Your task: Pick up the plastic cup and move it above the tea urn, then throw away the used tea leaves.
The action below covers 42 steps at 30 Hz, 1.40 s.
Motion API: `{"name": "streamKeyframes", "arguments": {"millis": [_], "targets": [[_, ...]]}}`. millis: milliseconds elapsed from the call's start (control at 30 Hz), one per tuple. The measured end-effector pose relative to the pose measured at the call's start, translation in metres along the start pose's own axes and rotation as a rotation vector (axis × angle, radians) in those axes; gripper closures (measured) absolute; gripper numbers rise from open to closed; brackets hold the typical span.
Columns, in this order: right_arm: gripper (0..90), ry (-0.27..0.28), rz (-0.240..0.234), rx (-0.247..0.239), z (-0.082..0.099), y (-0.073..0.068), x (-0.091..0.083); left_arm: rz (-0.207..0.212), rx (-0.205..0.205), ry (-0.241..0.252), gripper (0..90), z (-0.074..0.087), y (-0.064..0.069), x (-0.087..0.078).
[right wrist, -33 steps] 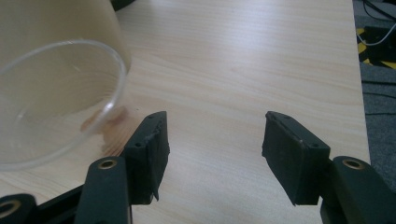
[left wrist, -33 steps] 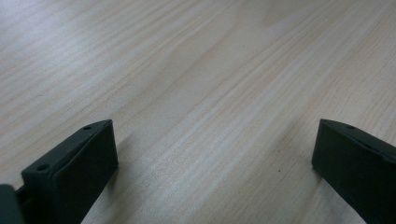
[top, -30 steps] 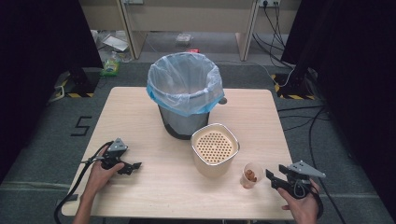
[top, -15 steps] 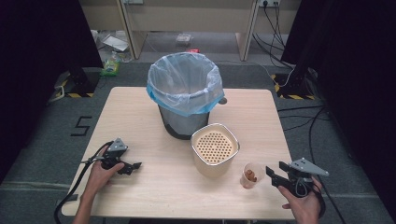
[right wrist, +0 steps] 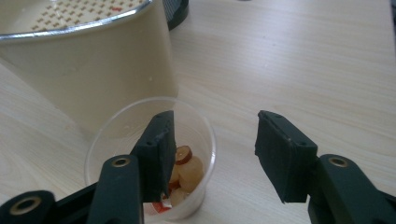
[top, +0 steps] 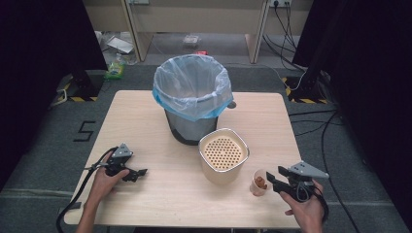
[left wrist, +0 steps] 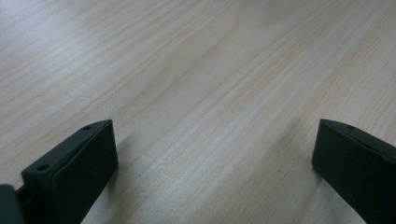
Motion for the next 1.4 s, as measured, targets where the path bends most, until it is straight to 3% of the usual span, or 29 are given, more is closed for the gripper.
{"name": "streamKeyframes", "arguments": {"millis": [233,267,533,767,1000,1400], "targets": [[64.4,-0.034,-0.041,0.009,0.011,-0.003,0.018,0.000,-0.001,0.001,0.0,0.000,0.000,0.000],[71.3,-0.043,-0.060,0.012,0.014,-0.004,0.021,0.000,0.000,0.000,0.0,0.000,0.000,0.000],[84.2,-0.006,-0.101,0.014,0.009,-0.007,0.019,0.000,-0.001,0.001,0.0,0.000,0.000,0.000],[85.7,0.045,-0.062,-0.019,-0.003,0.001,0.013,0.000,0.000,0.000,0.0,0.000,0.000,0.000],[85.7,0.066,-0.033,-0.008,-0.009,0.011,0.016,0.000,0.000,0.000,0.0,0.000,0.000,0.000],[85.5,0.147,0.047,-0.097,-0.041,0.023,0.018,0.000,0.000,0.000,0.0,0.000,0.000,0.000]]}}
Point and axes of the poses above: each handheld gripper's, and its own axes: x roughly forward along the jaws, z roughly out of its underside, y roughly to its right, the point moved 9 cm from there along x, roughly forward along the jaws, and after that the axes turned 8 degrees about z, right-handed, at the moved point
